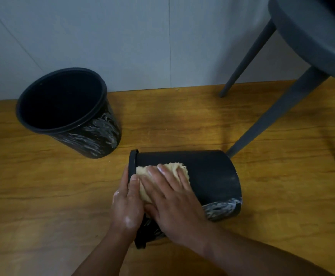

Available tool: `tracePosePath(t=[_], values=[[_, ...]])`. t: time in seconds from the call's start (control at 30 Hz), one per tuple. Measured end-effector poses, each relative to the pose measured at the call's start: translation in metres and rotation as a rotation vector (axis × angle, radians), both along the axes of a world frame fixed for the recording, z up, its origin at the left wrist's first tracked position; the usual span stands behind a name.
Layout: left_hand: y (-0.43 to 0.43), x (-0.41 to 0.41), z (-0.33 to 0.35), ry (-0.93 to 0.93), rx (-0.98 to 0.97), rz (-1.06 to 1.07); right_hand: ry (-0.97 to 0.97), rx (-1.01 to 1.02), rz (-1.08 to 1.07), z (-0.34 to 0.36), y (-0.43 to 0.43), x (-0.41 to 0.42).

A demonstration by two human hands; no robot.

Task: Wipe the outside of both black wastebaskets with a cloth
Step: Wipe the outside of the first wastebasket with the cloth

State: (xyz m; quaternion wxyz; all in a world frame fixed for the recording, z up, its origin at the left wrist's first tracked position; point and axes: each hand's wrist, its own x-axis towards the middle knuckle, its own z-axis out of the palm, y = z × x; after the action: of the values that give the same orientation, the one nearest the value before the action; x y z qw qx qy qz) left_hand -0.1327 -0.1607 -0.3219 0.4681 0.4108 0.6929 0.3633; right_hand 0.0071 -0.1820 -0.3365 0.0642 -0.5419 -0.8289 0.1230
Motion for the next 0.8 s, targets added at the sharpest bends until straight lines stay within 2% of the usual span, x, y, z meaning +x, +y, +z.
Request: tracePosePath(t=[0.13,0.37,0.6,0.7,0.8], values=[[0.004,-0.002,0.002,0.018,0.012,-0.046,-0.068,-0.027,0.058,0.001,0.001,0.021],[0.011,-0.003,0.008,-0.004,0.026,-0.136,0.016,-0.194,-0.343,0.002,0.025,0.093],[-0.018,0.002,0.007,0.02,0.091,-0.109,0.008,-0.276,-0.428,0.005,0.05,0.092],[-0.016,0.0,0.005,0.06,0.08,-0.103,0.001,-0.279,-0.393,0.01,0.05,0.078],[-0.012,0.002,0.009,0.07,0.058,-0.113,0.022,-0.221,-0.244,0.013,0.036,0.053]])
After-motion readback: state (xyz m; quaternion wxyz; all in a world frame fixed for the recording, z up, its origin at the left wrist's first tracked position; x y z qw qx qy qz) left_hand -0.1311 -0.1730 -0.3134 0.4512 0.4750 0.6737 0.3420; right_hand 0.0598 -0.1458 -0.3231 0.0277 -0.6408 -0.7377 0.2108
